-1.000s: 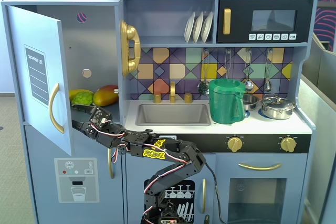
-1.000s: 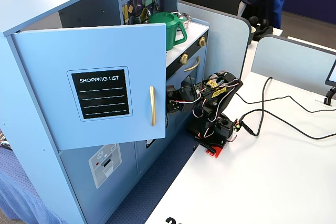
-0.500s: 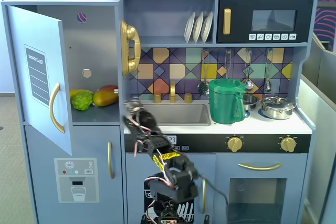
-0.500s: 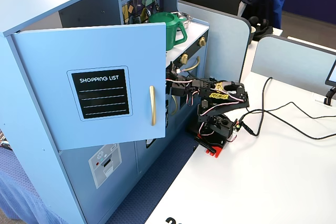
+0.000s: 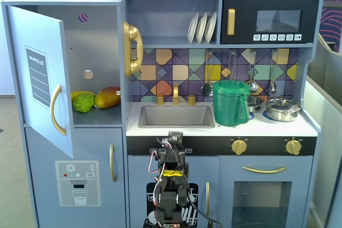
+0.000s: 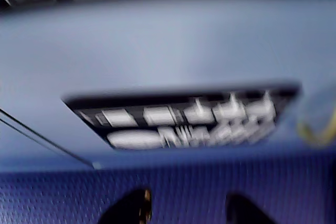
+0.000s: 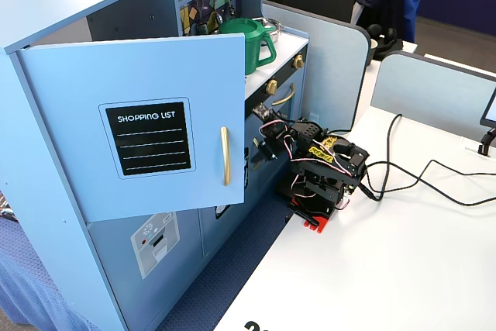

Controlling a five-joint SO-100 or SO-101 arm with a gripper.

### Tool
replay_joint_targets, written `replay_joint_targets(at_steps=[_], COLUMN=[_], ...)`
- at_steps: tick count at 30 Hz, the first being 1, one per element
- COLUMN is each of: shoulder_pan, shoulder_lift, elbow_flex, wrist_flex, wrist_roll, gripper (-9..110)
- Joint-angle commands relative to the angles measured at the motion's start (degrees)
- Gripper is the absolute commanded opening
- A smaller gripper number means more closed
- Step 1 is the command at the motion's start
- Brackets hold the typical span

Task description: Open the left cabinet door

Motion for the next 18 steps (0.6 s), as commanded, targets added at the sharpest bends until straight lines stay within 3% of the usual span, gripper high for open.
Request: replay_joint_targets(at_steps=[1, 12, 18], shoulder_pan=[1.58, -2.11, -4.04], shoulder_lift=[3.16, 5.36, 5.36], elbow_flex=[0.53, 0.62, 0.7], wrist_flex=[9.58, 28.83, 28.83], wrist_roll=[4.04, 2.9, 3.52], gripper=[11, 5, 0])
